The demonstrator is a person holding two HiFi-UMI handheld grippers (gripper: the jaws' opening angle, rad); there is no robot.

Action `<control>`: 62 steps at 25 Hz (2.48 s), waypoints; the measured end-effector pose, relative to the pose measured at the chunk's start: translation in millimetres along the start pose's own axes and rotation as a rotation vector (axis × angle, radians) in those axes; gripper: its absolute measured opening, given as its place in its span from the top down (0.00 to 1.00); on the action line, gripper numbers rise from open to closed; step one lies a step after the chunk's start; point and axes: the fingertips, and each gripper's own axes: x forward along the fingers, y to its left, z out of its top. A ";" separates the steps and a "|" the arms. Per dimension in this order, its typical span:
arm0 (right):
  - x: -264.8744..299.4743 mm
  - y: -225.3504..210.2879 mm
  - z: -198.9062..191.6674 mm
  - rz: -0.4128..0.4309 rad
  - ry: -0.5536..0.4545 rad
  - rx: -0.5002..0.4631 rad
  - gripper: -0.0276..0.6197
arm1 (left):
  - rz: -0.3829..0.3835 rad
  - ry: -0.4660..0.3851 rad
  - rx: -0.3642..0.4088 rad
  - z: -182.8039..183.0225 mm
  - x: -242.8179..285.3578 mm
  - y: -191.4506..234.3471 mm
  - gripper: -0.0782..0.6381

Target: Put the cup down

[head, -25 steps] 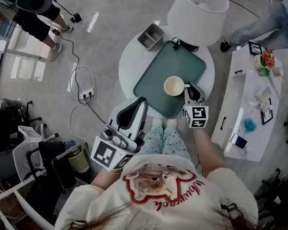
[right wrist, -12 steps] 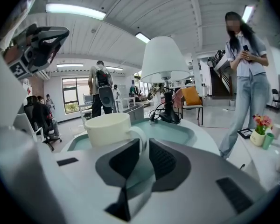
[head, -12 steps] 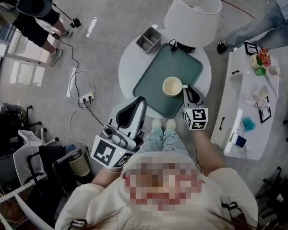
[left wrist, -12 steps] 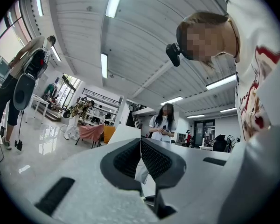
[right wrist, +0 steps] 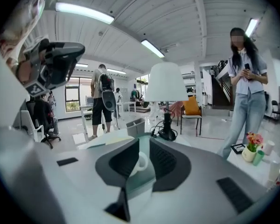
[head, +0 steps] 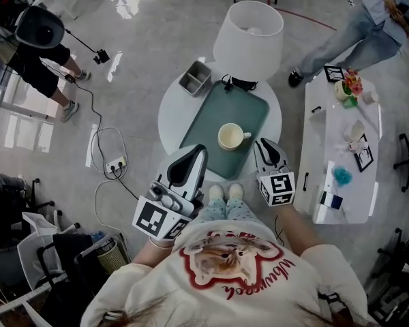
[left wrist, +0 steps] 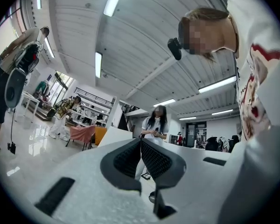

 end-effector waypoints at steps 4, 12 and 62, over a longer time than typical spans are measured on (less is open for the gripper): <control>-22.8 0.8 67.0 0.003 -0.138 0.036 0.87 | -0.035 -0.024 0.000 6.6 8.1 -10.2 0.87; -64.7 10.3 184.2 0.027 -0.321 0.055 0.88 | -0.074 -0.056 0.013 17.6 17.4 -22.3 0.87; -240.7 130.6 176.0 0.204 -0.405 0.087 0.91 | -0.151 -0.116 0.106 17.8 -104.7 -152.3 0.87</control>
